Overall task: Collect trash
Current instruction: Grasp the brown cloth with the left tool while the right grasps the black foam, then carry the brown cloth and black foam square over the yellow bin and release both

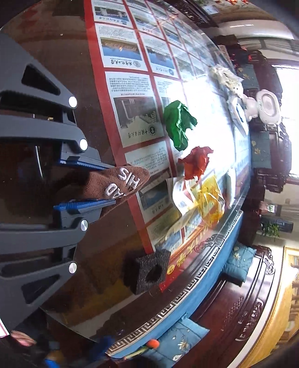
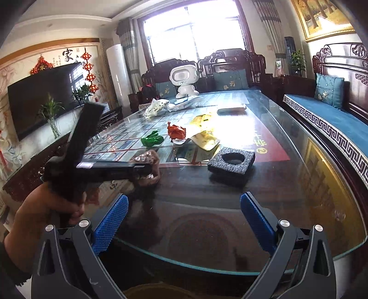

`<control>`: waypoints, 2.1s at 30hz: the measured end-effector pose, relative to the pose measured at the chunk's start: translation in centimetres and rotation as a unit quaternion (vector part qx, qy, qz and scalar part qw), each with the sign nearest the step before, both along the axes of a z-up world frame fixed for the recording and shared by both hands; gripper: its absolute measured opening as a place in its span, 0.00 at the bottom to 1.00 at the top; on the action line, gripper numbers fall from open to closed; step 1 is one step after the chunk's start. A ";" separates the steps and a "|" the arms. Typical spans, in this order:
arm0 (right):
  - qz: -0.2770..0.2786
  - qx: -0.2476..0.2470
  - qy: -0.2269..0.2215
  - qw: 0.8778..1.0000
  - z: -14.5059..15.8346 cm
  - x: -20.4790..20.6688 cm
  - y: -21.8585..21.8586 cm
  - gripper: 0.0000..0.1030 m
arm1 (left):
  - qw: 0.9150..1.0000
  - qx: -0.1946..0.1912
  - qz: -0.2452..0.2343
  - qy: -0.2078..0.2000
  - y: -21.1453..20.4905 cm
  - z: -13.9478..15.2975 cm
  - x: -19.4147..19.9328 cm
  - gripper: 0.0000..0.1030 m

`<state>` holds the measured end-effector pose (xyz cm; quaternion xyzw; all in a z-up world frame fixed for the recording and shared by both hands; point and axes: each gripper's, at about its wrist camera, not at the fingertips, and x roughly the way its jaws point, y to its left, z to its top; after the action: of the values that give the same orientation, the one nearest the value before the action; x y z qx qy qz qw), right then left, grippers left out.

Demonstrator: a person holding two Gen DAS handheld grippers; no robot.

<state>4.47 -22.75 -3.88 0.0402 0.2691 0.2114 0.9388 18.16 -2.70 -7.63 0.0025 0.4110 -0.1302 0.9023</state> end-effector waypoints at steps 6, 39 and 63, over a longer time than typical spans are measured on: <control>-0.040 -0.032 0.034 0.998 0.3 4.7 -0.5 0.75 | 1.000 -0.010 -0.015 -0.017 -0.2 0.9 -0.7 0.23; -0.006 -0.011 0.067 0.998 0.2 0.4 -1.8 0.16 | 0.993 -0.066 -0.092 -0.033 -0.8 3.0 -9.7 0.23; 0.025 -0.030 0.180 0.983 -9.8 -16.7 -1.1 0.16 | 0.981 -0.035 -0.127 0.140 -2.6 -10.3 -25.8 0.23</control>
<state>-12.20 -23.85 -13.71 0.0425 0.4406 0.2162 0.8702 -7.69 -5.31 -17.93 0.0050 0.5246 -0.2575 0.8115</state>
